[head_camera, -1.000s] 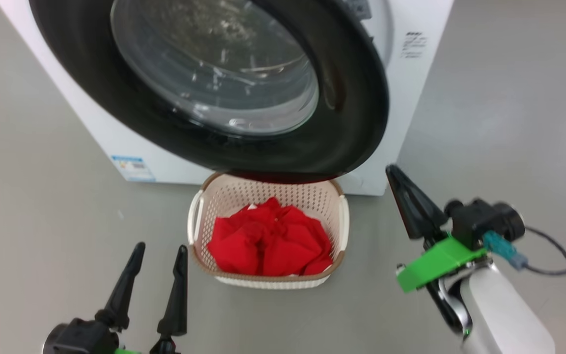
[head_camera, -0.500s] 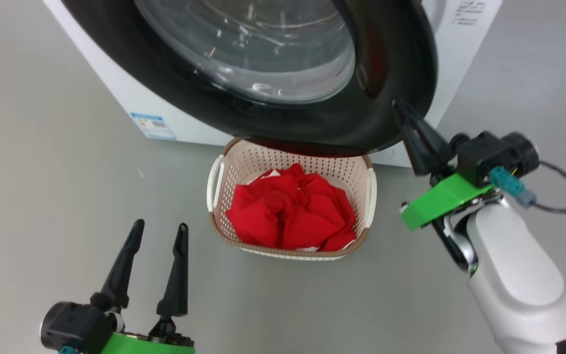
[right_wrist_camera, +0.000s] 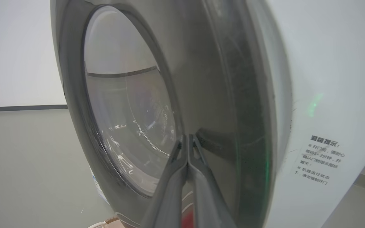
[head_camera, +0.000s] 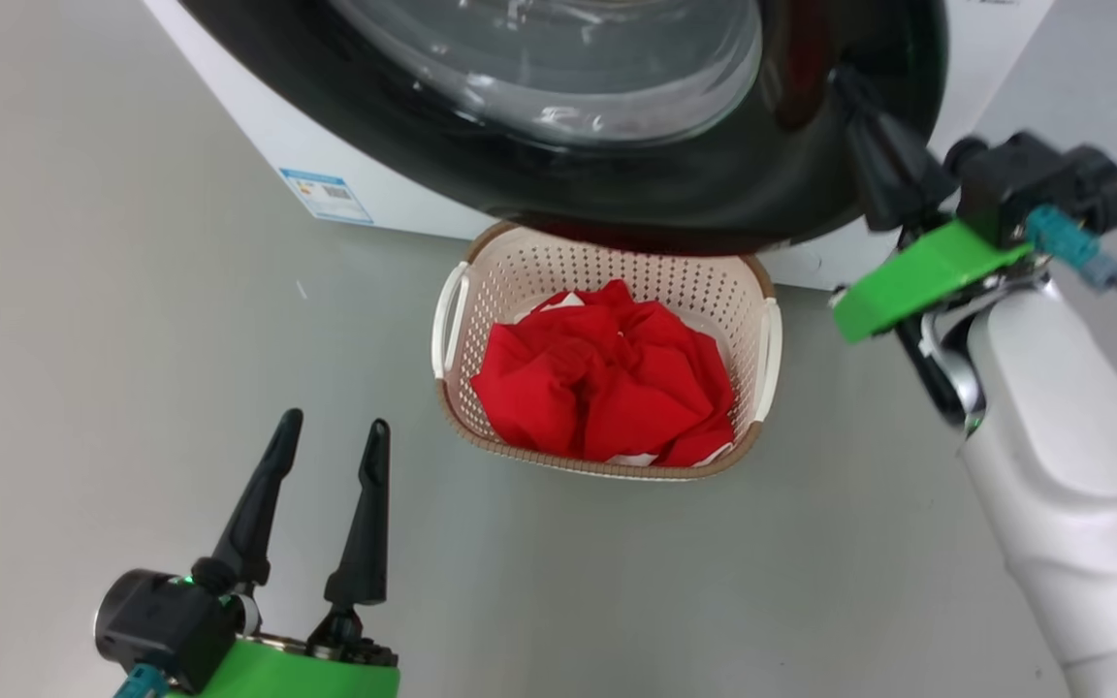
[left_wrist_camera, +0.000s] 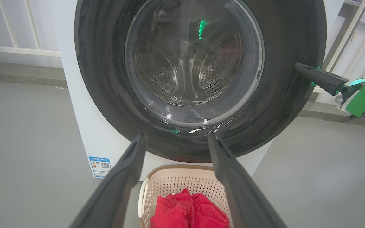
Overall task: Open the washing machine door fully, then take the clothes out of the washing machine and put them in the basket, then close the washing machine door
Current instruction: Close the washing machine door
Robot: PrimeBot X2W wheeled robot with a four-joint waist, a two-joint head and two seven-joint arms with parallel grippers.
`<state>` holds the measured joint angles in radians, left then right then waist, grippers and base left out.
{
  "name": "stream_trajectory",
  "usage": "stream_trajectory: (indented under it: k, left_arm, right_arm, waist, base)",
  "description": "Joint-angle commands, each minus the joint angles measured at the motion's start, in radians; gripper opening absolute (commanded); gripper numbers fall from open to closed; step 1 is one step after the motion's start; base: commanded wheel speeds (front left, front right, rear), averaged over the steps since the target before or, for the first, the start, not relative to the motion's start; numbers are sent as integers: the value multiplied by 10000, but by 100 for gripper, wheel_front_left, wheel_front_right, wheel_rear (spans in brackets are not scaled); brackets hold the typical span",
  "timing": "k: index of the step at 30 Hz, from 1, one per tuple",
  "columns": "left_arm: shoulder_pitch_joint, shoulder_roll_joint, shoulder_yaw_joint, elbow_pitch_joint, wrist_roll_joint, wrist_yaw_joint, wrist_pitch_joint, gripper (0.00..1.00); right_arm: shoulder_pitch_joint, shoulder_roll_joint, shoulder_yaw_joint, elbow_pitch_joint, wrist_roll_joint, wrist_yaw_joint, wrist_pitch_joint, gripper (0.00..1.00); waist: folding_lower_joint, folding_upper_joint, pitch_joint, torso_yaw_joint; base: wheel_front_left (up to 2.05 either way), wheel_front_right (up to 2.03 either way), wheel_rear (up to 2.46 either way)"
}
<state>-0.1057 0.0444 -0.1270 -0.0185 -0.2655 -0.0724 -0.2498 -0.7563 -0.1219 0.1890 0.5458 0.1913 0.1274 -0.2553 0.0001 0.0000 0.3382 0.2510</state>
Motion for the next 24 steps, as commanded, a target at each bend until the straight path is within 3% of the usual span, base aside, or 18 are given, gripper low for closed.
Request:
stream_trajectory:
  k: [1,24]
  left_arm:
    - [-276,59,271,-291,-62,-29,-120,100]
    - [-694,59,-91,-248,-340,158,-120,100]
  right_arm:
    - [-405,73,-2,-133,-85,33,-65,0]
    - [-3058,280,-1017,2168,-887,33,-65,0]
  waist:
    - [-1,0,127,72]
    - [-1,0,605,244]
  base:
    - [0,0,0]
    - [0,0,0]
